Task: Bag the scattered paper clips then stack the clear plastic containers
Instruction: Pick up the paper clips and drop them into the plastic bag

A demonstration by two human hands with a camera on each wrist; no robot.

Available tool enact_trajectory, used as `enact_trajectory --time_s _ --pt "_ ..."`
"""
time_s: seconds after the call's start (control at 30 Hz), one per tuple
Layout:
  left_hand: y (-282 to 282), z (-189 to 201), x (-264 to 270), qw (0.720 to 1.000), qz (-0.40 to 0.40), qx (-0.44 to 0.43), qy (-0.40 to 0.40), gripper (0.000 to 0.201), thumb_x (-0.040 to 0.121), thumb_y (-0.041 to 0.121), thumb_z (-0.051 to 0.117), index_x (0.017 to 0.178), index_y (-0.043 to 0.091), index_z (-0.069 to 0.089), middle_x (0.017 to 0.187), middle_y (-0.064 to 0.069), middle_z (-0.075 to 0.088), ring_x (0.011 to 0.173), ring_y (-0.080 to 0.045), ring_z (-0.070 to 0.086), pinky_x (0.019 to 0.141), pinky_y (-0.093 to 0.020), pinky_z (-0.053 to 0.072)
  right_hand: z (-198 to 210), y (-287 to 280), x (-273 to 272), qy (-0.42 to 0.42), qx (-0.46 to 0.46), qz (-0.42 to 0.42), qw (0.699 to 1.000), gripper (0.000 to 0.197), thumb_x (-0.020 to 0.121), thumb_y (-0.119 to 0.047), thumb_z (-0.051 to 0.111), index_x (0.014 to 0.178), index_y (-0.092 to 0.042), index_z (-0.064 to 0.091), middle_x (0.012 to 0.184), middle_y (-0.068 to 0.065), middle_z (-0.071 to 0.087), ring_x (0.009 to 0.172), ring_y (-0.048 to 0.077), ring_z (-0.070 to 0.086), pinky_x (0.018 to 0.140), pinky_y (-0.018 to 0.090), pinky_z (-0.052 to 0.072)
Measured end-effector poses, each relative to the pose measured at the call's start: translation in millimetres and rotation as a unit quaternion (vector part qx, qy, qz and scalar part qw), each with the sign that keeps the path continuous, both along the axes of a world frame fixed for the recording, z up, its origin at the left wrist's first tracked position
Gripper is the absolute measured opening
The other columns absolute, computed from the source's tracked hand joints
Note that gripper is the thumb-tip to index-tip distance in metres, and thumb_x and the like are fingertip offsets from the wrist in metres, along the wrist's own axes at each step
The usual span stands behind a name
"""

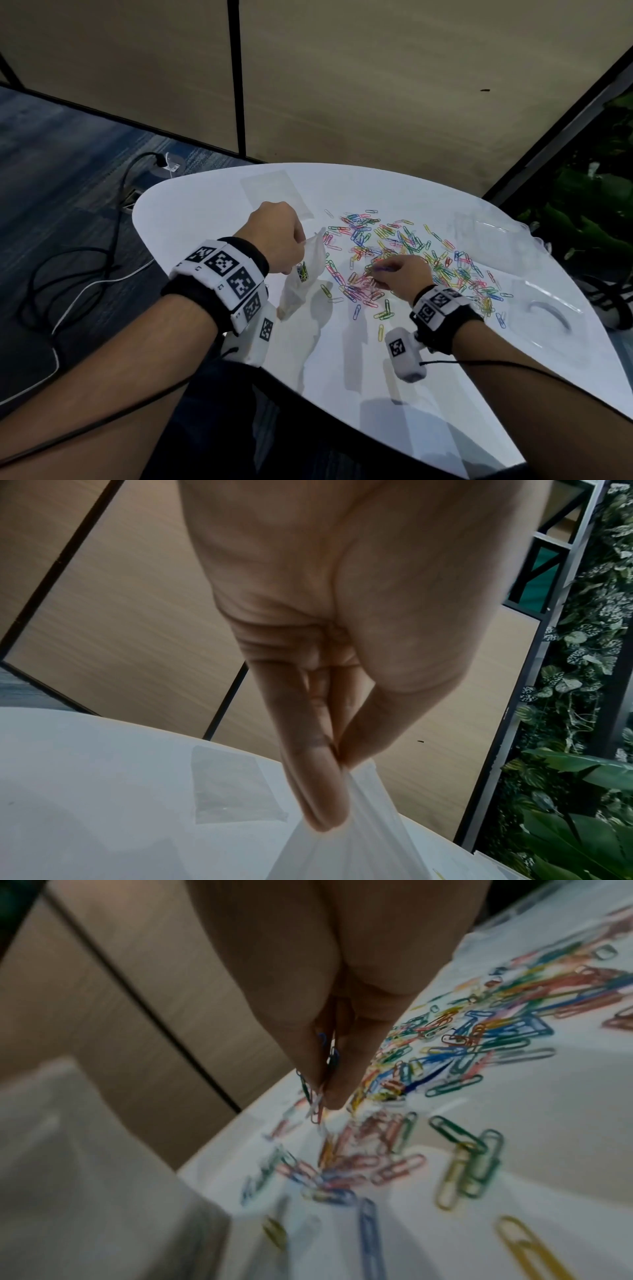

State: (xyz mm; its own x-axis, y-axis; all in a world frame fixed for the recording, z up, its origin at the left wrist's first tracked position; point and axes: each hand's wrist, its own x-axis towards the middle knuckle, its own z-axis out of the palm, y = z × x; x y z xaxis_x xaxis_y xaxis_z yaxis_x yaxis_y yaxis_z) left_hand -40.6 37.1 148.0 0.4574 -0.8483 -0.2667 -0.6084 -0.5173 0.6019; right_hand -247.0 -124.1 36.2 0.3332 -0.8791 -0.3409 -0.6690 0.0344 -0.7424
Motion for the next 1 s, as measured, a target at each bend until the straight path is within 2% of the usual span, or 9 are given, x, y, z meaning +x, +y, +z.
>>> enact_trajectory --time_s 0.07,0.17,0.33,0.43,0.53,0.63,0.8,0.9,1.0 --pt "-2.0 1.2 -3.2 1.0 -0.003 0.005 -0.001 0.024 0.087 0.002 0.054 0.09 0.009 0.077 0.072 -0.006 0.075 0.058 -0.015 0.075 0.064 -0.028 0.062 21.8 0.9 -2.4 -0.131 0.103 -0.071 0.983 0.009 0.08 0.005 0.073 0.083 -0.003 0.074 0.091 0.02 0.074 0.071 0.021 0.072 0.071 0.028 0.061" --pt "-5.3 0.8 -7.8 1.0 -0.008 0.008 -0.001 0.025 0.086 0.001 0.054 0.091 0.009 0.077 0.074 -0.008 0.077 0.057 -0.014 0.074 0.069 -0.033 0.065 57.8 9.9 1.8 -0.254 0.182 -0.085 0.946 0.016 0.082 0.006 0.07 0.098 0.005 0.069 0.096 0.02 0.073 0.078 0.02 0.073 0.07 0.022 0.061" --pt "-8.7 0.9 -16.1 1.0 -0.016 0.004 -0.004 0.026 0.085 0.002 0.053 0.089 0.01 0.077 0.065 -0.006 0.075 0.059 -0.014 0.075 0.06 -0.024 0.059 90.3 37.5 23.5 -0.328 0.28 -0.036 0.901 0.023 0.087 0.007 0.063 0.11 0.008 0.064 0.098 0.018 0.072 0.087 0.019 0.073 0.071 0.018 0.058" --pt "-8.8 1.6 -21.4 0.999 -0.03 0.003 -0.012 0.027 0.085 0.004 0.053 0.086 0.012 0.079 0.061 -0.003 0.073 0.06 -0.015 0.075 0.053 -0.019 0.05 89.3 56.9 37.9 -0.305 0.291 0.0 0.907 0.017 0.087 0.008 0.063 0.104 0.01 0.065 0.092 0.017 0.071 0.078 0.019 0.072 0.069 0.018 0.059" --pt "-9.5 2.6 -28.3 0.999 -0.049 0.001 -0.013 0.022 0.084 0.006 0.059 0.084 0.012 0.079 0.063 -0.003 0.071 0.065 -0.019 0.076 0.065 -0.026 0.06 80.1 68.9 47.6 -0.258 0.275 0.019 0.926 0.01 0.089 0.008 0.06 0.096 0.011 0.067 0.091 0.019 0.069 0.075 0.019 0.069 0.069 0.018 0.059" --pt "-12.0 0.5 -32.3 0.998 -0.055 -0.006 -0.022 0.018 0.082 0.008 0.063 0.084 0.013 0.08 0.065 -0.001 0.065 0.079 -0.025 0.074 0.079 -0.034 0.061 75.0 75.4 54.6 -0.228 0.272 0.021 0.935 0.018 0.091 0.009 0.054 0.106 0.016 0.064 0.087 0.02 0.068 0.063 0.015 0.068 0.062 0.015 0.057" --pt "-14.2 -0.9 -32.4 0.998 -0.051 -0.017 -0.029 0.022 0.082 0.008 0.062 0.092 0.013 0.081 0.079 -0.004 0.068 0.087 -0.026 0.07 0.078 -0.032 0.059 71.4 83.5 59.3 -0.193 0.216 0.066 0.955 0.029 0.087 0.015 0.052 0.114 0.013 0.061 0.108 0.032 0.066 0.076 0.024 0.067 0.074 0.023 0.058" --pt "-13.2 -0.3 -30.7 0.998 -0.046 -0.024 -0.032 0.024 0.083 0.008 0.061 0.094 0.014 0.081 0.086 -0.006 0.071 0.089 -0.024 0.067 0.07 -0.027 0.052 64.9 81.9 60.2 -0.157 0.149 0.069 0.974 0.04 0.074 0.001 0.066 0.113 0.008 0.066 0.099 0.027 0.071 0.085 0.032 0.07 0.084 0.038 0.059" --pt "-11.3 0.9 -28.3 0.999 -0.042 -0.018 -0.026 0.027 0.082 0.004 0.058 0.094 0.012 0.081 0.073 -0.002 0.065 0.086 -0.024 0.069 0.074 -0.029 0.056 60.8 79.5 60.9 -0.075 0.042 0.1 0.991 0.049 0.064 -0.021 0.067 0.111 -0.01 0.072 0.073 0.003 0.071 0.072 0.018 0.069 0.077 0.04 0.061"
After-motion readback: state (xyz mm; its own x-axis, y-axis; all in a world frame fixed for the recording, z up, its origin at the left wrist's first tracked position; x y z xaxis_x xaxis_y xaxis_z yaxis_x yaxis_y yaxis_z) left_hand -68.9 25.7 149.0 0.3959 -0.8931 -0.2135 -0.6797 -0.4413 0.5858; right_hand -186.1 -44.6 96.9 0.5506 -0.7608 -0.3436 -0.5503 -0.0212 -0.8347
